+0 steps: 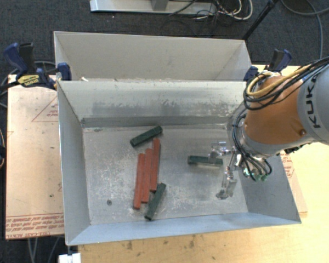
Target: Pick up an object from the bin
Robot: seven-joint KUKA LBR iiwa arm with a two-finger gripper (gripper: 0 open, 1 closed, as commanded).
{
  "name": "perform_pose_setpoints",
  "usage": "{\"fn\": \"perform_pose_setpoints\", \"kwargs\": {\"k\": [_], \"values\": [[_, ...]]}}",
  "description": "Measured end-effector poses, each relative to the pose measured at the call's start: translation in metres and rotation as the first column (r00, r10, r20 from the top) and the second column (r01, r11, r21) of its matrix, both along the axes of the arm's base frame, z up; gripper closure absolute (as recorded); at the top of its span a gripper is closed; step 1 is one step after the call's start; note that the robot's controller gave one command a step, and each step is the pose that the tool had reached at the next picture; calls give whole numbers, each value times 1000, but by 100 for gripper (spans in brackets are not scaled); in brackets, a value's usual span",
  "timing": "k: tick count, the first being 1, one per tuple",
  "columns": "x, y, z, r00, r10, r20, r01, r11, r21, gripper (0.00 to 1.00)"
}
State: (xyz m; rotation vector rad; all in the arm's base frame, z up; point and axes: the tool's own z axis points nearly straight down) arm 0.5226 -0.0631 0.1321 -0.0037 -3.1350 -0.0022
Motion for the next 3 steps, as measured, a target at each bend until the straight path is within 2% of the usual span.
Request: {"fn": "perform_pose_setpoints", "kwargs": {"k": [1, 2, 3], "values": [[2, 0, 3, 1000, 2, 7, -2, 1000, -1, 0], [43, 15, -42, 995, -100, 13, 100, 995, -1, 0], [60, 19, -33, 1000, -26, 6, 26, 1000, -1, 0]]}}
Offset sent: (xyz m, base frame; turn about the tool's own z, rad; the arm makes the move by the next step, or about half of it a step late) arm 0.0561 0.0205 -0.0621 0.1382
